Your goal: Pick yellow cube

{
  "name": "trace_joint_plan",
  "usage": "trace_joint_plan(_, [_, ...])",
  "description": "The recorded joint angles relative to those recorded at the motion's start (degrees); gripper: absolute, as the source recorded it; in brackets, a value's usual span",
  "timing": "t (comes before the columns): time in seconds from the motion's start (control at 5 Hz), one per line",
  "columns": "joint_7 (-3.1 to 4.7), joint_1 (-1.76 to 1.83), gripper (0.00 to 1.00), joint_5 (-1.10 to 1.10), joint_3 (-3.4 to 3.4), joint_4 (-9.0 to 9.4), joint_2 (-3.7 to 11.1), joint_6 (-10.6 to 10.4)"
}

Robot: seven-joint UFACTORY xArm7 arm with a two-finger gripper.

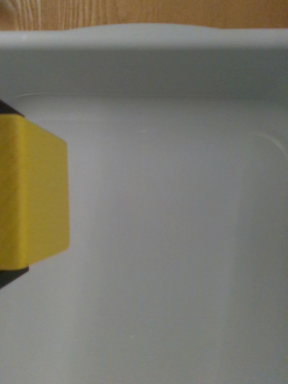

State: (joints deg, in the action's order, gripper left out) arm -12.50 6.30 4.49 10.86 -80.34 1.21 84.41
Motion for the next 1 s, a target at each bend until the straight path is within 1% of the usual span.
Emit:
trace_joint_plan(0.2, [-0.04, -0.05, 1.0, 0.09, 0.01, -1.31, -0.66, 1.96])
trace_joint_plan(0.4, [-0.04, -0.05, 1.0, 0.09, 0.01, -1.31, -0.66, 1.96])
trace_joint_plan(0.6, [-0.08, -0.1, 1.0, 0.17, 0.02, -2.56, -1.29, 3.83])
trace_joint_plan(0.8, [-0.08, -0.1, 1.0, 0.17, 0.02, -2.56, -1.29, 3.83])
trace_joint_plan(1.0, [-0.12, -0.14, 1.0, 0.24, 0.02, -3.68, -1.85, 5.5])
